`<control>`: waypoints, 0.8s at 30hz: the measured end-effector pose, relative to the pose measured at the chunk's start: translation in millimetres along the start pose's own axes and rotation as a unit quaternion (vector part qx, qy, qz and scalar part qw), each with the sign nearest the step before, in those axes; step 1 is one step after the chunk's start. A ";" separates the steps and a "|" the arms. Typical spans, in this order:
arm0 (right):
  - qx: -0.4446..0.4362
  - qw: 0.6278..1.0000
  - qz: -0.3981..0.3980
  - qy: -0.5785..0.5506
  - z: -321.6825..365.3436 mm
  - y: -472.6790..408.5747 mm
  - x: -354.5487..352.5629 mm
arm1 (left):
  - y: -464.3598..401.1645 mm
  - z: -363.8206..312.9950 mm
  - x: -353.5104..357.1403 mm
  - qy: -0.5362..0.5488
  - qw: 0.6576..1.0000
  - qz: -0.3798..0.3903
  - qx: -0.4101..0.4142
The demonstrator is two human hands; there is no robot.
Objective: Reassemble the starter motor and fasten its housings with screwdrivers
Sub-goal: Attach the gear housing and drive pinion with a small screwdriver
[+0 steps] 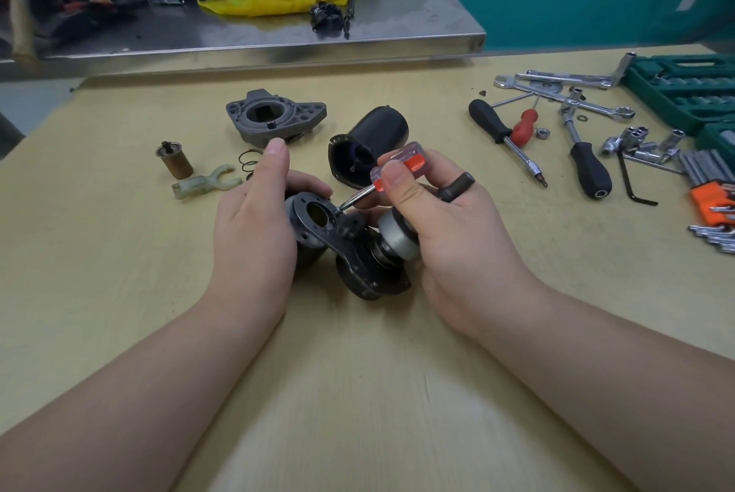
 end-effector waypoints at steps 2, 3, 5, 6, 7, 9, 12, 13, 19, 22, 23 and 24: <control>-0.002 1.000 0.001 -0.002 0.3 -0.8 -0.1 | -0.8 0.1 -0.6 0.003 1.000 -0.005 -0.006; -0.004 1.000 0.002 -0.002 0.8 -1.0 0.2 | -1.2 0.1 -0.9 0.004 1.000 -0.006 -0.006; -0.010 1.000 0.004 0.002 1.6 -1.2 0.3 | -1.3 -0.3 -0.6 0.006 1.000 -0.005 -0.006; -0.014 1.000 0.003 0.009 1.9 -1.3 0.1 | -1.0 -0.5 -0.3 0.005 1.000 -0.003 -0.005; -0.016 1.000 0.003 0.016 2.3 -1.3 0.0 | -0.5 -0.7 0.0 0.005 1.000 -0.001 -0.003; -0.020 0.999 0.005 0.031 3.8 -1.0 -0.9 | 0.6 -1.1 0.7 0.003 1.000 0.004 0.002; -0.017 0.998 0.015 0.053 7.1 -0.2 -1.5 | 1.9 -1.6 1.3 0.005 1.000 0.010 0.005; -0.017 0.998 0.016 0.062 8.3 0.1 -1.7 | 2.0 -1.8 1.3 0.006 1.000 0.011 0.005; -0.027 0.995 0.013 0.094 10.5 2.6 -0.7 | 0.9 -2.0 0.6 0.001 1.000 0.006 0.005; -0.023 0.995 0.011 0.093 8.6 3.0 0.9 | 1.0 -1.9 0.8 0.002 1.000 0.004 0.002; -0.021 0.995 0.010 0.094 8.1 2.9 1.1 | 1.3 -2.0 0.8 0.001 1.000 0.003 0.001; -0.020 0.995 0.009 0.096 7.7 2.5 1.0 | 1.5 -2.0 0.9 -0.001 1.000 0.001 0.002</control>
Point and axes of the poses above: each hand's wrist, its own y-axis away from the middle knuckle, its own x-axis out of the palm, z = x × y, the point moved 3 cm from there along -y, towards the middle knuckle, and after that the axes turned 8 degrees about z, right-handed, at the moved point
